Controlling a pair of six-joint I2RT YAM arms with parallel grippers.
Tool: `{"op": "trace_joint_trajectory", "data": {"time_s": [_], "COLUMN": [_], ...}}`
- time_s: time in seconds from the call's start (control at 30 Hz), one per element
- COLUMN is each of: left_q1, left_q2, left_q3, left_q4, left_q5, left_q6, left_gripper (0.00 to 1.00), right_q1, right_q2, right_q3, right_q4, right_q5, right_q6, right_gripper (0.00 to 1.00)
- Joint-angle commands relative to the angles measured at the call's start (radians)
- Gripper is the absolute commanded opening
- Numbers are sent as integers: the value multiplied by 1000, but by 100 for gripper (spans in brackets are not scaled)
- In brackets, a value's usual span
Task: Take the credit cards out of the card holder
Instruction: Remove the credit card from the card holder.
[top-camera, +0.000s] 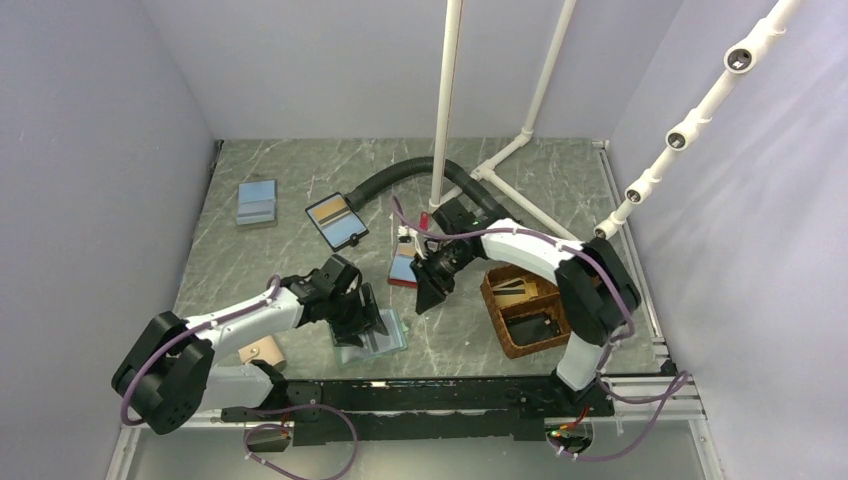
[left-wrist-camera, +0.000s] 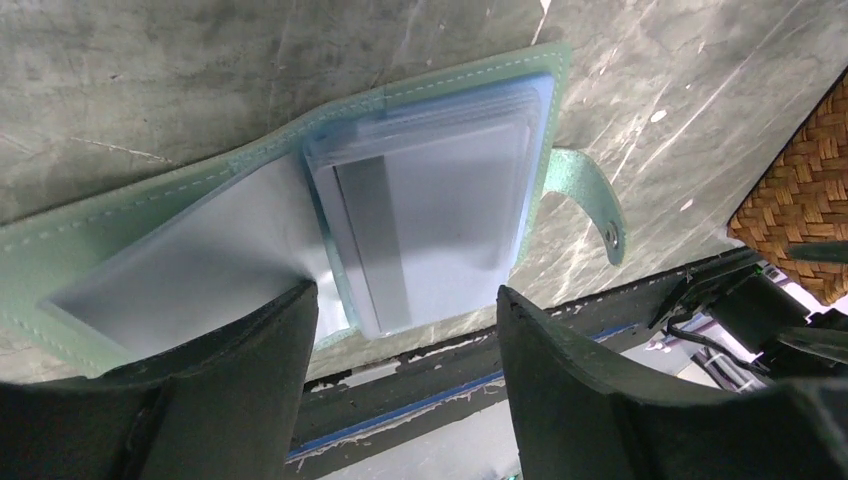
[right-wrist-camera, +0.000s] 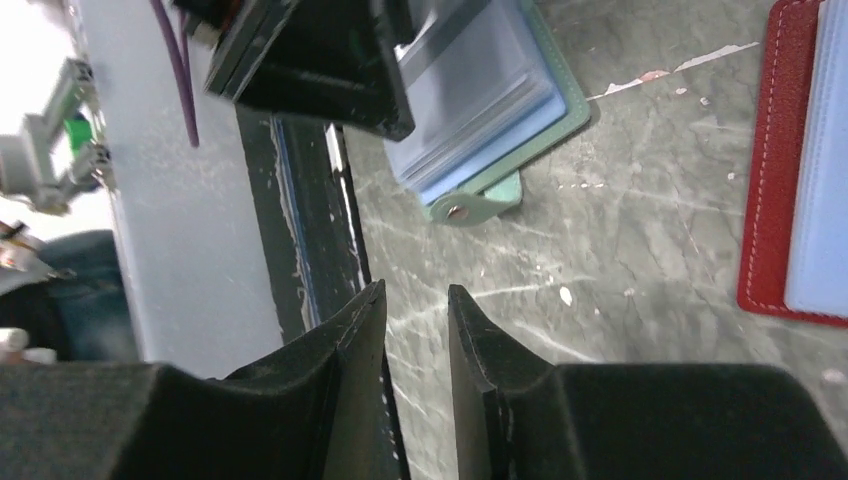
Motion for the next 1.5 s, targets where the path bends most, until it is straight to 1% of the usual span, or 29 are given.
{"op": "trace_joint_trajectory", "data": {"time_s": [0.0,0.1,0.17,0.23,0.37,0.53,0.63,0.73,0.87,0.93,1.0,1.07,1.2,1.33,1.47], "left_q1": [-5,-5,-5,-6,-6,-5,-5,-5,-5,-5,-5,-4,-6,-3,-4], "left_q2": [-1,-9,-19,-33,-59,-64,-46,-33,-31,-33,-38,-43,-50,-55,-74], "left_q3": [-27,-69,-100,-125,-143,-191,-209,-199,-192,-199,-209,-210,-202,-206,-209], "left_q4": [50,104,154,181,196,272,315,310,288,292,304,309,291,297,277], "left_q5": [-30,-6,8,11,16,49,60,64,56,55,56,57,57,60,49], "left_q6": [-19,-23,-30,-34,-19,-24,-28,-20,-16,-23,-29,-30,-22,-28,-64], "left_gripper": [72,72,72,72,72,73,73,73,73,73,73,73,73,74,78], "right_q1": [38,67,78,80,83,95,96,97,93,92,97,98,99,102,114], "right_q2": [66,121,147,167,206,220,232,235,217,199,196,218,288,307,313], "right_q3": [52,54,66,62,50,44,45,61,91,94,84,80,128,146,146], "right_q4": [186,232,241,267,298,304,307,294,272,272,276,275,224,209,196], "right_q5": [-10,10,4,-3,-25,1,0,-1,5,-15,-8,18,55,59,109], "right_q6": [324,440,468,515,557,566,571,562,530,523,522,526,507,496,486], "right_gripper": [31,29,28,22,15,12,12,13,19,23,25,25,25,25,26]}}
